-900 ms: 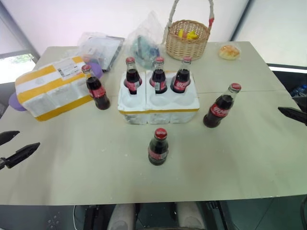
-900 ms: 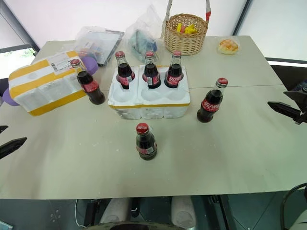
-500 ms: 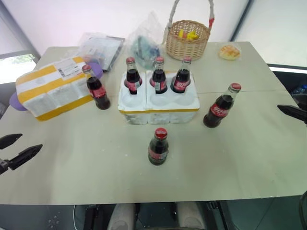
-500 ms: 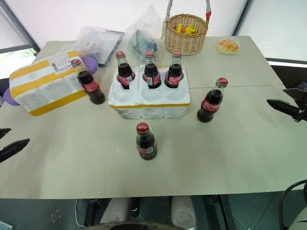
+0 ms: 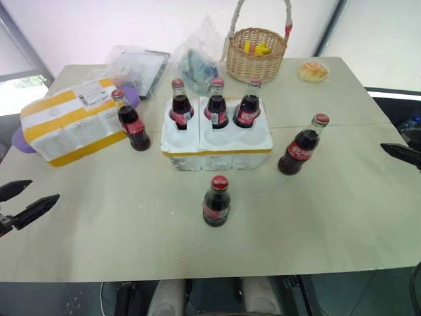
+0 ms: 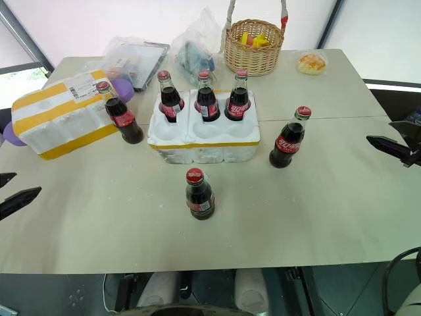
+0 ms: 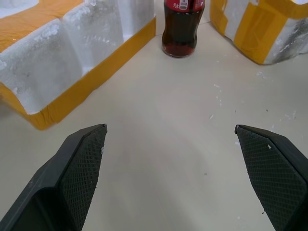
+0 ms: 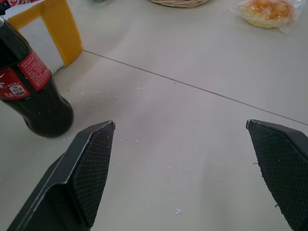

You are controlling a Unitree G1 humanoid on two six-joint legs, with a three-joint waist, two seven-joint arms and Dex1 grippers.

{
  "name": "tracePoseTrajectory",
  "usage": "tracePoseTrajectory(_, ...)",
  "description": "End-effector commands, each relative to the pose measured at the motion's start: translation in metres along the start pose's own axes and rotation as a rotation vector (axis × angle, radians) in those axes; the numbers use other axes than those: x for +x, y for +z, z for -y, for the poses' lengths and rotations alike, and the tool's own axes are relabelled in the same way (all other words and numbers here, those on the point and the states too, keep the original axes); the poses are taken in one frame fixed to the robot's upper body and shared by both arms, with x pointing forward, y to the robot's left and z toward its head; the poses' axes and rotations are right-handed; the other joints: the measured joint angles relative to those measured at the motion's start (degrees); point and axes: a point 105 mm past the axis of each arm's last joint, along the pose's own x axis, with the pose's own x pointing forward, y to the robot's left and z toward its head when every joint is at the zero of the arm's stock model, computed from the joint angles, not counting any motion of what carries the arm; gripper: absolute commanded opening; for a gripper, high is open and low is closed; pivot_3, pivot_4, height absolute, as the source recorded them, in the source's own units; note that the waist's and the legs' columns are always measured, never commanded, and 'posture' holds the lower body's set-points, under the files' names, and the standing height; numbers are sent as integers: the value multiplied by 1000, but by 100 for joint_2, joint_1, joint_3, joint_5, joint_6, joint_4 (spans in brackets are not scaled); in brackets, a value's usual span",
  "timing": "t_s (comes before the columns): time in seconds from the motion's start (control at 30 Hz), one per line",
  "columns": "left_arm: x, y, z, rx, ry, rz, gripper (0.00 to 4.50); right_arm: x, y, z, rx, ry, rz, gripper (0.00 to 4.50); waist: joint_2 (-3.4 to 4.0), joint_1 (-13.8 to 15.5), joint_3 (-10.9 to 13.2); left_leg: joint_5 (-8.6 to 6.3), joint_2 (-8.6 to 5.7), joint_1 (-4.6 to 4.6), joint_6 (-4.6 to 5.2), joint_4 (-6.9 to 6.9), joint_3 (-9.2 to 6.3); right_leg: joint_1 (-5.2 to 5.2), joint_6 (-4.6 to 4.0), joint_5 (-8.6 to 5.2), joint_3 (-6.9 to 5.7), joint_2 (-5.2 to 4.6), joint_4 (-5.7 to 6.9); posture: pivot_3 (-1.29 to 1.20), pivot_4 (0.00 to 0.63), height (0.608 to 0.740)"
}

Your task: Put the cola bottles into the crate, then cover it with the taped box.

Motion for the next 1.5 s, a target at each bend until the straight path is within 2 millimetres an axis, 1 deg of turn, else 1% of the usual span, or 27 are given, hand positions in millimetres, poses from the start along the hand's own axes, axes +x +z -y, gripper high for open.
tracePoseTrajectory(0.03,8,14,3,39,-24,30,4477,-2,14,3,-22,-15,63,4500,0,1,0,0,0,1,0,1,0,1,0,0,0,0,1,0,150,737)
tracePoseTrajectory(0.2,25,23,5,36,-63,60,4477,0,16,2,-30,-9,66,4500,1,13,-1,1,0,1,0,1,-1,2,0,0,1,1,4,0,150,737)
tracePoseTrajectory(0.33,64,40,8,35,-114,114,4477,1,26,-2,-35,25,94,4500,6,25,-3,3,-1,4,-1,7,-4,8,3,1,1,4,12,0,150,737)
tracePoseTrajectory(0.43,91,50,12,41,-142,138,4477,1,34,-12,-51,107,103,4500,6,16,-3,5,-1,6,-3,8,-4,10,5,3,2,6,15,0,150,737)
tracePoseTrajectory(0.53,114,59,13,42,-153,160,4477,1,43,-23,-77,172,113,4500,6,7,-4,5,-1,6,-3,5,-6,8,29,15,3,9,18,0,150,737)
tracePoseTrajectory(0.63,134,61,13,45,-155,161,4477,-3,63,-36,-110,226,143,4500,7,8,-4,5,-1,7,-2,6,-7,0,38,18,3,10,41,0,150,737)
tracePoseTrajectory(0.73,146,61,14,55,-165,152,4477,-11,87,-49,-137,261,166,4500,8,19,-3,5,-1,9,-2,7,-10,-5,38,17,5,11,60,0,150,737)
tracePoseTrajectory(0.77,147,61,14,58,-168,150,4477,-12,91,-53,-140,266,164,4500,8,24,-3,6,-1,9,-3,8,-13,-6,38,17,5,13,62,0,150,737)
tracePoseTrajectory(0.87,154,62,12,63,-172,144,4477,-10,112,-74,-181,297,145,4500,8,18,-3,7,-1,8,-5,10,-16,-4,37,16,5,14,61,0,150,737)
tracePoseTrajectory(0.93,158,62,12,64,-177,141,4477,-8,128,-92,-212,337,171,4500,6,15,-4,7,0,8,-5,11,-17,-5,37,16,5,15,61,0,150,737)
tracePoseTrajectory(1.03,166,62,14,67,-192,140,4477,-10,155,-128,-228,465,241,4500,7,24,-3,7,0,7,-5,10,-19,-5,37,16,5,15,60,0,150,737)
tracePoseTrajectory(1.1,170,63,16,66,-201,142,4477,-10,166,-149,-241,545,257,4500,6,37,-3,7,0,5,-5,10,-19,-7,37,16,5,15,59,0,150,737)
tracePoseTrajectory(1.17,176,65,17,64,-210,143,4477,-9,172,-168,-273,612,249,4500,4,58,-3,7,0,1,-5,10,-22,-9,37,16,5,15,57,0,150,737)
tracePoseTrajectory(1.3,187,66,19,64,-211,147,4477,-7,176,-191,-287,722,246,4500,-2,103,-4,7,0,-1,-5,15,-21,-7,38,16,4,15,53,0,150,737)
tracePoseTrajectory(1.4,196,68,18,64,-200,154,4477,-2,177,-202,-291,776,241,4500,-2,163,-4,7,0,-1,-5,17,-20,-8,38,16,5,15,53,0,150,737)
tracePoseTrajectory(1.5,205,69,19,62,-199,158,4477,4,176,-208,-281,804,241,4500,-5,184,-2,7,0,-3,-5,17,-21,-10,38,16,5,15,54,0,150,737)
